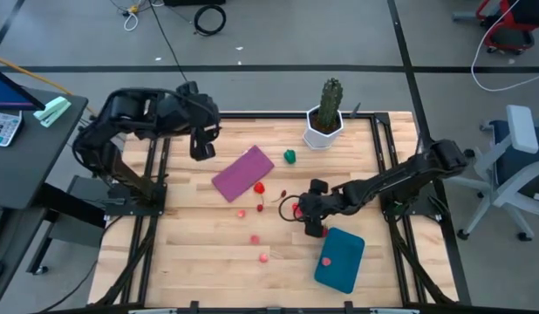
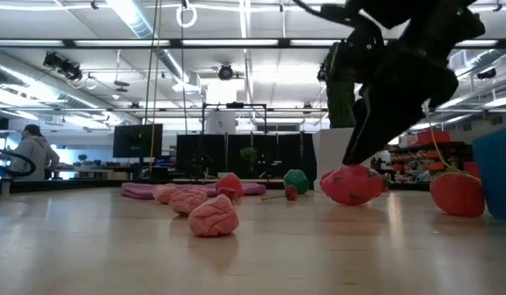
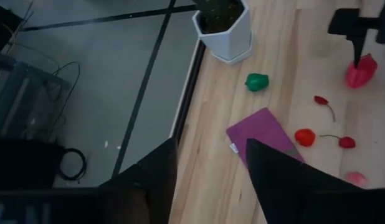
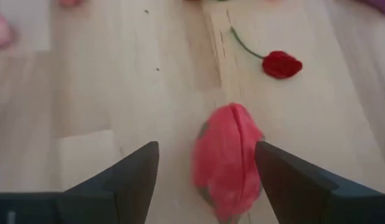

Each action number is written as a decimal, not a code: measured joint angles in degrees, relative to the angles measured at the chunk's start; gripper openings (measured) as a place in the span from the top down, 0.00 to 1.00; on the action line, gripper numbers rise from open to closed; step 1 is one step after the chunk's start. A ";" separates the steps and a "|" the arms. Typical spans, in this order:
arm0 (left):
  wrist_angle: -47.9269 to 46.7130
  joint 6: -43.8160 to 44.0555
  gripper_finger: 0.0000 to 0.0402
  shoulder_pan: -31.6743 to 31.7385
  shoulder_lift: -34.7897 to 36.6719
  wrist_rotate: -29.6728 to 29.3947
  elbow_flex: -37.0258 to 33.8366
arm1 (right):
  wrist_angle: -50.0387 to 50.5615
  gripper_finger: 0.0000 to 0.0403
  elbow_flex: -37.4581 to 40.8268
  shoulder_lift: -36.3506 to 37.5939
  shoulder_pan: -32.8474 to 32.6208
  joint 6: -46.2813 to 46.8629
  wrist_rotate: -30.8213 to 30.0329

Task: Pick and placing Produce into tupperware
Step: Put the dragonfruit into the blue bin

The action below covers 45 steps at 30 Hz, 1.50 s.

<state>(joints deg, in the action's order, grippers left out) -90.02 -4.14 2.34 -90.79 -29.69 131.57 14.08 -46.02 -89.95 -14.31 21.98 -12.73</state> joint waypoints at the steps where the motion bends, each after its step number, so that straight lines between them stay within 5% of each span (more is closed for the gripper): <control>1: 0.01 0.00 0.51 0.32 0.03 0.00 0.00 | -0.29 0.32 -0.01 -0.72 0.00 -0.70 -0.74; 16: 0.01 -1.49 0.57 1.14 0.10 0.00 0.00 | -1.00 0.33 0.00 -5.58 3.52 -2.49 1.26; 25: 0.01 -1.24 0.57 1.14 0.10 0.01 0.01 | -0.82 0.46 0.00 -3.09 3.58 0.57 1.31; 36: 0.01 -0.45 0.57 1.13 0.10 0.00 0.02 | -0.06 0.44 0.00 13.26 0.35 7.82 6.51; 45: 0.01 0.68 0.57 1.12 0.10 0.02 0.02 | 3.64 0.47 -0.02 26.53 -14.53 23.02 6.55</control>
<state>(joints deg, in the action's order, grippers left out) -90.02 -3.46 3.46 -90.70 -29.67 131.59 17.72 -46.04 -63.41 -28.83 45.00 -6.18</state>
